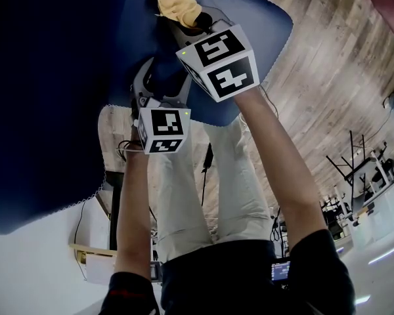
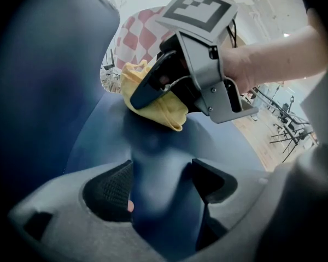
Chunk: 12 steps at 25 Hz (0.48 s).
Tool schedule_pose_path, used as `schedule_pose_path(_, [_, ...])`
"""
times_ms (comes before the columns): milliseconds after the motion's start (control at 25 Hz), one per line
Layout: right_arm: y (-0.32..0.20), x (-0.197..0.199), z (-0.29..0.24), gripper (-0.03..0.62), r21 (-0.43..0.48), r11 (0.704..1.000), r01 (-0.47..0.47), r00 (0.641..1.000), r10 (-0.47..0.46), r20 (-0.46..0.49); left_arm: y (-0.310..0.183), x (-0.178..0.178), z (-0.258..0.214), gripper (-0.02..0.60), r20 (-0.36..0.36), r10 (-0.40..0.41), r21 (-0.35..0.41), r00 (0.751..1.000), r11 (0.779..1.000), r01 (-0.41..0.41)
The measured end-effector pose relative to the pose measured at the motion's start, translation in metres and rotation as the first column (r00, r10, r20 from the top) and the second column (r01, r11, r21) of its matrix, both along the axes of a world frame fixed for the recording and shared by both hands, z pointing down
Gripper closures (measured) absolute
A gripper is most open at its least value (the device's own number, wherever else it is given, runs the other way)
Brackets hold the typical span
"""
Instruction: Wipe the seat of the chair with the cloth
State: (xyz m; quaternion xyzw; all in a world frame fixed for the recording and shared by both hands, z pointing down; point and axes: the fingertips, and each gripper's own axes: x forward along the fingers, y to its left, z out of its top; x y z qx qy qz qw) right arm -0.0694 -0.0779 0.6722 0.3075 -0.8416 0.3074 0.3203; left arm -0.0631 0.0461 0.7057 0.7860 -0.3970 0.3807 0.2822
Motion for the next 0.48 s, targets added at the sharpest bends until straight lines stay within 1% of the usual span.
schedule_pose_path(200, [0.011,-0.029,-0.001,0.539,0.010,0.993,0.121,0.993,-0.121,0.004,0.001,-0.001,0.000,0.245,-0.003,-0.002,0.003,1.000,1.000,0.002])
schedule_pose_path(480, [0.012,-0.049,-0.003,0.539,0.017,0.979,0.203,0.979,-0.204,0.030,0.000,-0.001,0.000,0.245,-0.001,-0.001,0.003,1.000,1.000,0.001])
